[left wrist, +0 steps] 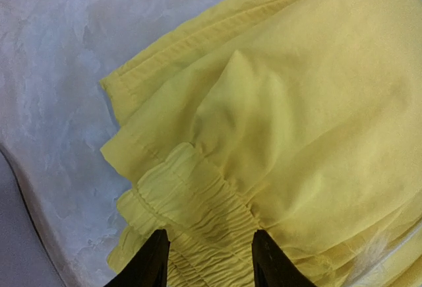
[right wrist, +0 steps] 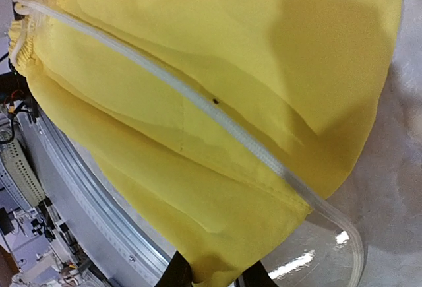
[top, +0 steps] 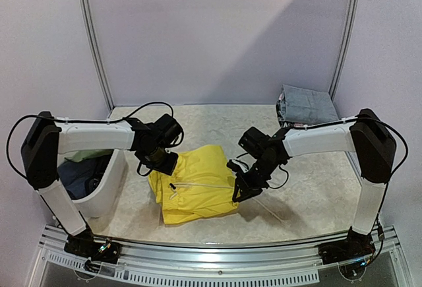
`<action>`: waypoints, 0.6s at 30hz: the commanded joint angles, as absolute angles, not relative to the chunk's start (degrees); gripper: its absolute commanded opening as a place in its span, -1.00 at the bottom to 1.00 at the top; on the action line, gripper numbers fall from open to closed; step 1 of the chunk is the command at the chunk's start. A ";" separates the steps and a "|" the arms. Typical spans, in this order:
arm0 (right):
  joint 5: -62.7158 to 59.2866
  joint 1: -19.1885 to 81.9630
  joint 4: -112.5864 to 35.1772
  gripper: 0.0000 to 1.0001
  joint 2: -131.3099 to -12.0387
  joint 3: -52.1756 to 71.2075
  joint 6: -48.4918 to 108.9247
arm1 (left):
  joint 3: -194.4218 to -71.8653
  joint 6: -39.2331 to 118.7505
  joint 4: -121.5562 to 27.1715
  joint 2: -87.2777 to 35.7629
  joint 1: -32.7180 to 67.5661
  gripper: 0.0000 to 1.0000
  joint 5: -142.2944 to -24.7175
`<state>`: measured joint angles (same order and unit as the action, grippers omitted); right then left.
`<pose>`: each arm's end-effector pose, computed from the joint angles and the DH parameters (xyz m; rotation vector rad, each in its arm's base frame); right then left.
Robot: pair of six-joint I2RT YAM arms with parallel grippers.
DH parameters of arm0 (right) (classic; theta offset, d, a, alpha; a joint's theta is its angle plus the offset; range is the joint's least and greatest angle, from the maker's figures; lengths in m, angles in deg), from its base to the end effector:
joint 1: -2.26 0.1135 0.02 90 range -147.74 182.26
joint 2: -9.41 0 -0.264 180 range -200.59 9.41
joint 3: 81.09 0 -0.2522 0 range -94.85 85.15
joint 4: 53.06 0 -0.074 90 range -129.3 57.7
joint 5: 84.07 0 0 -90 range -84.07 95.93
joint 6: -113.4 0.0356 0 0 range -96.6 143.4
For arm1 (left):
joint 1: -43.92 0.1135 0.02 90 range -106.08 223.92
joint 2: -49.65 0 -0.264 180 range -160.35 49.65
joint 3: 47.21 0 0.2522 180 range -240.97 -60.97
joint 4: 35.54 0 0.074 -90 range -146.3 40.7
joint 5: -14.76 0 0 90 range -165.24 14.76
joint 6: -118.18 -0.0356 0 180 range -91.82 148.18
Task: Fold and stack the mixed laundry pile
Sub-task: Smooth out the square-folded shorts at the center of the board.
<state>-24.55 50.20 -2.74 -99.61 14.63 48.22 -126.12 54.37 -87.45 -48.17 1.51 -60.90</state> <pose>0.2292 0.2809 0.1564 0.6843 -2.8272 -0.8637 0.2497 -0.2162 0.1908 0.3272 2.7070 0.0237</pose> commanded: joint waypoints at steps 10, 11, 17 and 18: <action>-18.87 50.19 -5.11 -1.00 -97.22 25.67 49.25 | -121.33 58.51 -84.86 -53.22 5.59 -0.30 -62.72; -18.94 50.24 -5.64 -1.00 -96.95 26.95 49.64 | -121.06 58.74 -84.66 -53.40 5.68 -0.30 -62.87; -21.06 50.24 -4.98 -0.57 -94.40 29.77 49.62 | -121.25 58.70 -83.72 -53.84 5.74 -0.31 -63.58; -21.57 50.25 -4.35 -0.43 -93.63 29.51 49.25 | -121.39 58.54 -83.53 -53.28 5.65 -0.31 -63.70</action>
<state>-23.20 50.20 -10.55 -95.47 27.22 49.84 -122.82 58.07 -82.92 -52.00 4.40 -63.93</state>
